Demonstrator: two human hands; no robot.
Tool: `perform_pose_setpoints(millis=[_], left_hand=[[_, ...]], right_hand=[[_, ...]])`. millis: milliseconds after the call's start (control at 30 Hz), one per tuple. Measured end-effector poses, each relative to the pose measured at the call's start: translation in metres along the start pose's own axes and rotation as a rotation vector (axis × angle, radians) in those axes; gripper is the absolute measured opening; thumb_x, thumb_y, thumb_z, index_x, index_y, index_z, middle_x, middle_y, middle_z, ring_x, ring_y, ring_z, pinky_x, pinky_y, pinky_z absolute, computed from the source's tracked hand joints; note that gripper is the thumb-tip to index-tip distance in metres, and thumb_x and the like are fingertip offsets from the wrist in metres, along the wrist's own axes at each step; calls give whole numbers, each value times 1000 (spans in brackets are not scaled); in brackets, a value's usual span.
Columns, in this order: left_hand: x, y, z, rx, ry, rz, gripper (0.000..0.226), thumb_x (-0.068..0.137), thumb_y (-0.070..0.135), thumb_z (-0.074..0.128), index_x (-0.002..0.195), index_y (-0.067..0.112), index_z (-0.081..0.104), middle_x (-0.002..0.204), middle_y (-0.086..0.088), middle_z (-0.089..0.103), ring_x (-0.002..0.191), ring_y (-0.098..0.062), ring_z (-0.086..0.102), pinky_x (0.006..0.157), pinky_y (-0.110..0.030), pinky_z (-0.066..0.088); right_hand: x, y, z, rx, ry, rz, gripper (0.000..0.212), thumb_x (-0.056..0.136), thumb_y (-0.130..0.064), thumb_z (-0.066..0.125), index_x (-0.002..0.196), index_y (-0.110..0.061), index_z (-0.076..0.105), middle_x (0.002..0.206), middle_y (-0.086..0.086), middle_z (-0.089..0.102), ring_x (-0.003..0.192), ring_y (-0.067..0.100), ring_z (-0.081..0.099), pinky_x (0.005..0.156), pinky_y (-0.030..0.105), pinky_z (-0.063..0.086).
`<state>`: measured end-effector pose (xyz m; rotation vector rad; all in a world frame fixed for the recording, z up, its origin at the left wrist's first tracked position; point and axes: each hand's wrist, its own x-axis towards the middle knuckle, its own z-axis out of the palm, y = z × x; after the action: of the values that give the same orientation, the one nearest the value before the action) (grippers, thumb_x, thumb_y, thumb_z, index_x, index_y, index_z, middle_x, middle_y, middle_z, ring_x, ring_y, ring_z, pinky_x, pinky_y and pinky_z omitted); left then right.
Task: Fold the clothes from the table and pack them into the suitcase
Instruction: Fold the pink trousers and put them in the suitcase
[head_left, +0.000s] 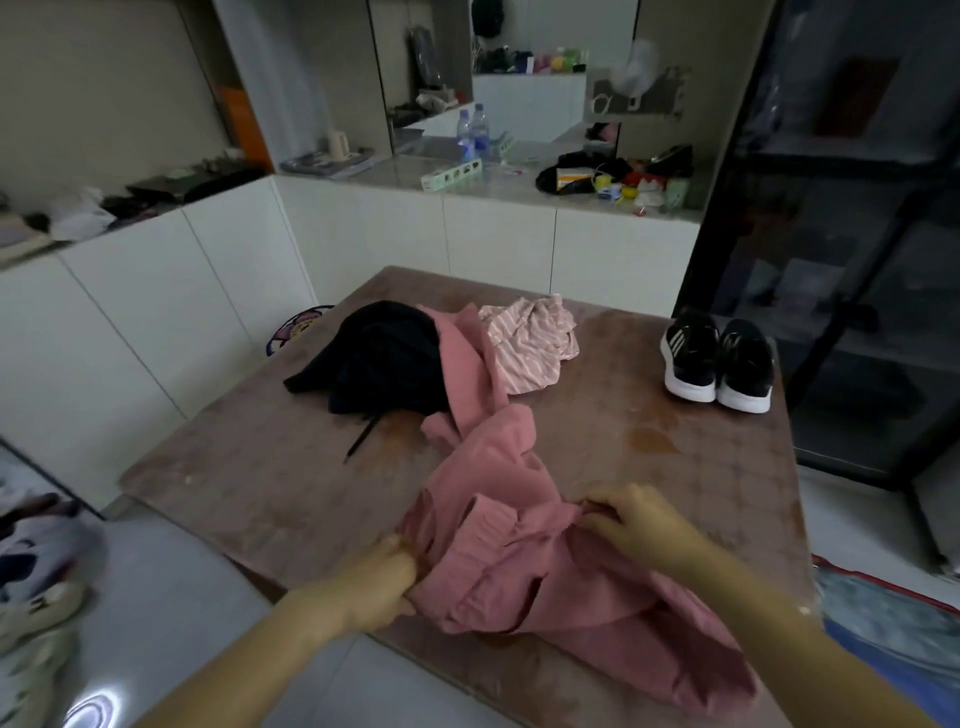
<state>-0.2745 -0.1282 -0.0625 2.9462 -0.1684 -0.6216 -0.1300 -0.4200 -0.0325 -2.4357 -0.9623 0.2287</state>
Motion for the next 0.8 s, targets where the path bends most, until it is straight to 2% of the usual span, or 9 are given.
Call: perform_pose_setpoints(millis=[100, 200, 267, 333, 433, 533, 633, 700, 800], left_hand=[[-14, -18, 41, -173, -93, -4, 53, 76, 47, 66, 124, 30, 54, 142, 4, 44, 132, -20, 37, 108, -25, 32], [-36, -9, 47, -606, -78, -25, 75, 57, 62, 80, 123, 41, 52, 128, 21, 50, 113, 6, 52, 96, -21, 46], [-41, 4, 41, -1019, 65, -107, 48, 75, 29, 79, 111, 34, 48, 110, 21, 55, 93, 17, 57, 78, -7, 45], [-35, 13, 36, -1242, 333, -292, 17, 92, 8, 57, 99, 23, 55, 90, 16, 65, 87, 7, 59, 72, -7, 43], [-18, 14, 24, -1300, 640, -534, 19, 101, 22, 40, 105, 15, 57, 104, 20, 59, 100, -2, 54, 83, -17, 35], [2, 6, 26, -1379, 609, -679, 49, 101, 39, 32, 138, 9, 42, 134, -3, 46, 128, -25, 44, 102, -32, 34], [12, -1, 32, -1512, 612, -732, 51, 97, 47, 34, 129, 10, 47, 131, -9, 52, 119, -26, 50, 103, -40, 40], [16, -3, 34, -1603, 673, -700, 39, 96, 44, 38, 115, 13, 50, 116, -6, 57, 108, -22, 54, 94, -34, 43], [17, -1, 36, -1522, 691, -559, 15, 95, 33, 46, 98, 24, 57, 96, 10, 62, 87, 3, 60, 72, -6, 42]], right_hand=[[21, -17, 24, -217, -13, -105, 46, 79, -48, 29, 99, -34, 68, 101, -13, 71, 94, 15, 66, 93, 41, 45], [38, -39, 37, -359, 102, -246, 29, 74, -38, 39, 78, -39, 68, 73, -19, 68, 65, 8, 66, 72, 43, 54], [49, -50, 45, -407, 129, -293, 27, 72, -39, 41, 73, -42, 68, 68, -23, 66, 59, 3, 63, 64, 34, 55], [57, -56, 49, -418, 138, -283, 28, 73, -39, 41, 72, -40, 69, 69, -22, 67, 60, 5, 64, 61, 34, 53], [73, -54, 52, -422, 253, -297, 29, 74, -34, 42, 72, -34, 71, 69, -14, 69, 60, 12, 65, 68, 38, 53], [92, -63, 51, -460, 254, -257, 30, 75, -35, 43, 73, -32, 73, 72, -13, 70, 62, 12, 66, 81, 38, 49], [115, -75, 64, -516, 185, -231, 30, 73, -39, 42, 66, -36, 72, 63, -12, 68, 59, 15, 64, 77, 47, 53], [124, -84, 77, -525, 139, -158, 21, 72, -37, 51, 63, -36, 70, 57, -9, 65, 56, 19, 62, 72, 46, 53], [133, -86, 89, -458, 86, -32, 16, 79, -29, 58, 69, -32, 71, 65, -8, 66, 66, 19, 63, 81, 42, 42]])
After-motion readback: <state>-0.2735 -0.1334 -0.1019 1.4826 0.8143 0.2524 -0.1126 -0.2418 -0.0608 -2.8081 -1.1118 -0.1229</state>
